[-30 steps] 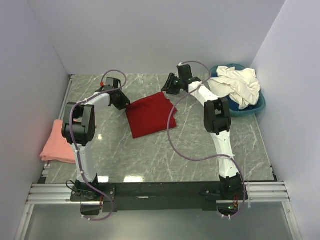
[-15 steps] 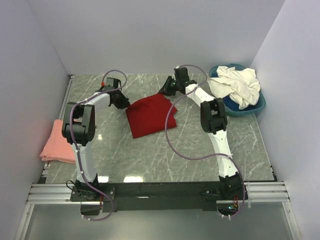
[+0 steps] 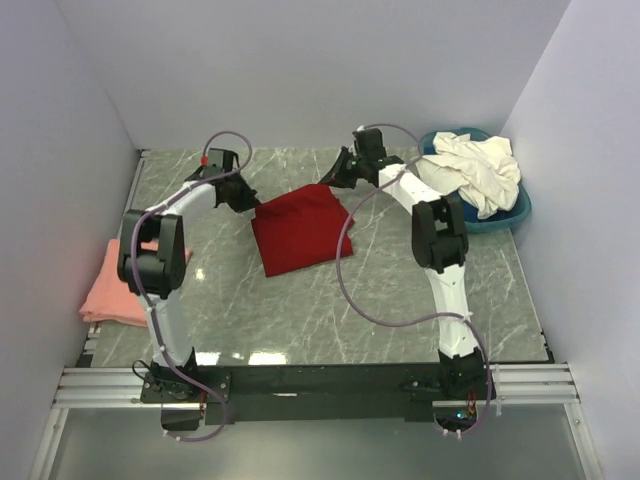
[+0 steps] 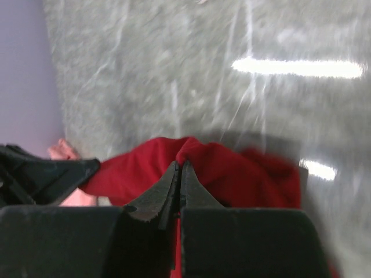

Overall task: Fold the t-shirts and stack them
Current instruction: Fold the tshirt

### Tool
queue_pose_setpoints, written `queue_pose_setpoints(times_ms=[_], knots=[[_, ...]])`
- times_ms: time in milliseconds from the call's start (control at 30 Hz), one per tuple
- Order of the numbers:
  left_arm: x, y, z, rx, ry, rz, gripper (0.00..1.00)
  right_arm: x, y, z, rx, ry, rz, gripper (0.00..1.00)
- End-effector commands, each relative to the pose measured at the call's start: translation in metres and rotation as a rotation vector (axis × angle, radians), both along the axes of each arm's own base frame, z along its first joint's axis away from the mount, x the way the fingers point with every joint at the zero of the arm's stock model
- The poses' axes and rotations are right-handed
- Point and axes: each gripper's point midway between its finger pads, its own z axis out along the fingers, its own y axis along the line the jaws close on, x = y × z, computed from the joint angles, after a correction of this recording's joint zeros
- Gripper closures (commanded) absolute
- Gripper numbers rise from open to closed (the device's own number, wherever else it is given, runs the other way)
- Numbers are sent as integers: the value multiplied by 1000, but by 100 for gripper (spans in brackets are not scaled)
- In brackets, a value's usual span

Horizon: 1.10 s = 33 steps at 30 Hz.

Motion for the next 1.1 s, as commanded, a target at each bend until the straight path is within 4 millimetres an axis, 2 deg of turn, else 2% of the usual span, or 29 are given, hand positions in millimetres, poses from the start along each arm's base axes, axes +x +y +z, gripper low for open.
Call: queue_pose_setpoints(times_ms=[0,33,67,100,167,200,233,333,367,400,433,467,500,533,567,600,633,667,700,733,767,800,833,867,900,933,1067], knots=[[-14,-11,76,-70,-145,-32,99,-15,-17,117,32,-200,6,100],[-21,-13,80,-75,-151,-32,99,-29,-23,101,10,-162,6,100],[-37,-16,84,-85,-151,-34,99,-42,-29,125,13,-199,2,100],[-45,-19,87,-92,-156,-40,99,-59,-35,103,-3,-149,1,100],[-63,-28,92,-101,-164,-53,99,-81,-42,102,-6,-139,-2,100],[-79,-28,96,-108,-171,-54,99,-96,-47,123,10,-174,-5,100],[-87,-29,96,-104,-171,-48,99,-117,-51,99,3,-119,-3,100],[-126,-46,99,-103,-171,-86,99,-165,-66,85,-12,-79,-4,100],[-142,-47,101,-104,-172,-83,99,-180,-71,98,-6,-111,-7,100],[-153,-49,99,-100,-161,-85,99,-203,-78,74,-29,-63,-3,100],[-166,-57,98,-100,-164,-103,99,-214,-82,70,-35,-62,-3,100],[-184,-58,96,-121,-160,-99,99,-231,-84,82,-31,-100,6,100],[-195,-61,92,-128,-155,-103,99,-253,-91,57,-59,-48,8,100],[-210,-70,89,-129,-149,-126,99,-266,-94,53,-61,-41,9,100],[-227,-69,82,-147,-135,-119,99,-278,-98,61,-49,-77,7,100],[-239,-71,74,-150,-119,-125,99,-301,-101,40,-63,-25,17,100],[-258,-81,67,-158,-98,-162,99,-312,-103,35,-70,-18,17,100],[-277,-80,52,-180,-60,-157,99,-322,-106,39,-64,-42,14,100],[-288,-82,45,-192,-40,-167,99,-341,-110,20,-86,8,24,100],[-311,-87,25,-200,16,-188,99,-349,-113,21,-84,-10,19,100],[-321,-89,22,-216,25,-200,99,-357,-115,17,-89,-2,21,100],[-330,-91,15,-221,43,-212,99,-370,-121,1,-110,46,17,100],[-345,-96,9,-222,63,-250,99,-376,-123,-3,-115,51,19,100],[-355,-93,-4,-213,107,-245,99,-380,-126,-4,-113,45,14,100],[-361,-93,-9,-204,128,-250,99,-389,-129,-14,-128,77,18,100],[-370,-93,-15,-195,150,-263,99,-392,-130,-15,-128,74,22,100],[-374,-90,-24,-155,161,-259,96,-411,-130,-34,-152,135,59,86]])
